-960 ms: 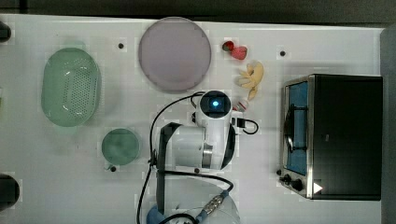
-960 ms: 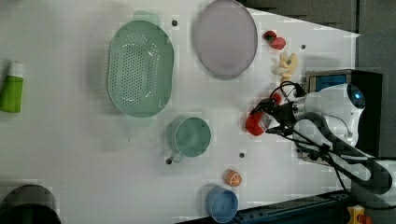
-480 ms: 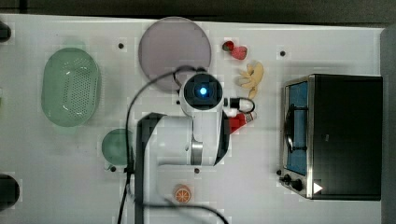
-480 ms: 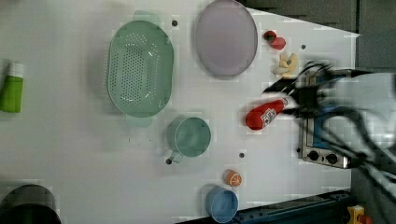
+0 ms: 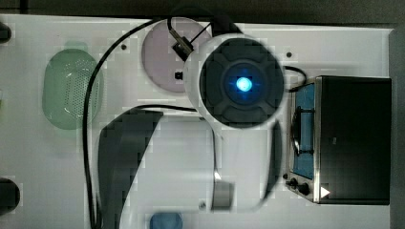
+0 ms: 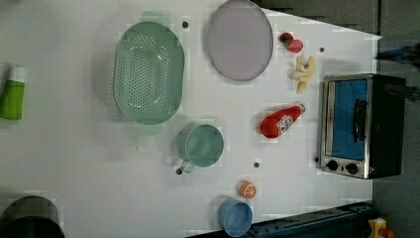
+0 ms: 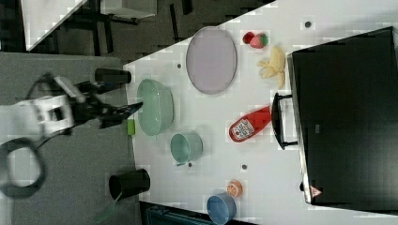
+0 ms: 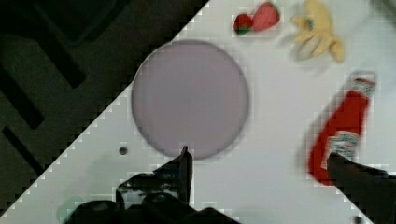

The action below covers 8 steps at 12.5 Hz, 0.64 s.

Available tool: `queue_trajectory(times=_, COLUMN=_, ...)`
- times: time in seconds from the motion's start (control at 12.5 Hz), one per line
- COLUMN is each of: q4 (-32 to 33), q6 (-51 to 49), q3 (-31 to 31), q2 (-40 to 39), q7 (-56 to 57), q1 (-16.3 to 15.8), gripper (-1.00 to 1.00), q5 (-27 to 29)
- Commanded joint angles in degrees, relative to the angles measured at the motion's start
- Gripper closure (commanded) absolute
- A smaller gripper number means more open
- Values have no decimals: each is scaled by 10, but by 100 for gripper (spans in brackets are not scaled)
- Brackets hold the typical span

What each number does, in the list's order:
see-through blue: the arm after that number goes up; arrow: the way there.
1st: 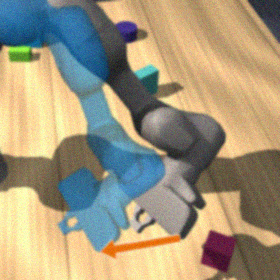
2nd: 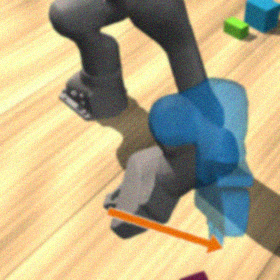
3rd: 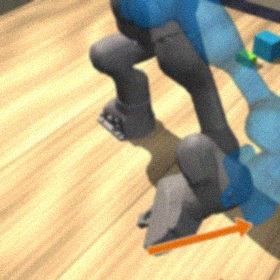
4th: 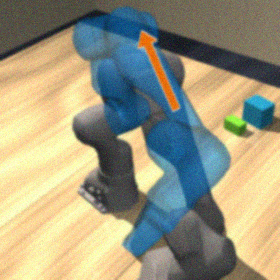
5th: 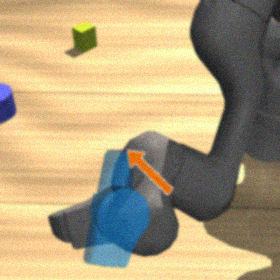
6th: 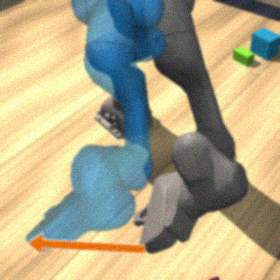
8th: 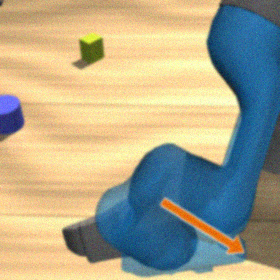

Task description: Pick Ketchup from oven and place it on table.

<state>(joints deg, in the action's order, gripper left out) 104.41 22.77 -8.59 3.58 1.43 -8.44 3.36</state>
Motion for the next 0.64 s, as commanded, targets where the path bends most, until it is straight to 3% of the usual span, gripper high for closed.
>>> queue_trajectory(times=0.08, q4=-53, q6=-90, q3=-16, q2=-32, q7=-11, q1=0, gripper=-100, q5=4)
queue_trajectory(times=0.64, q4=-154, q6=-251, q3=-15, q2=-32, q7=-11, q1=1, gripper=-100, q5=-33)
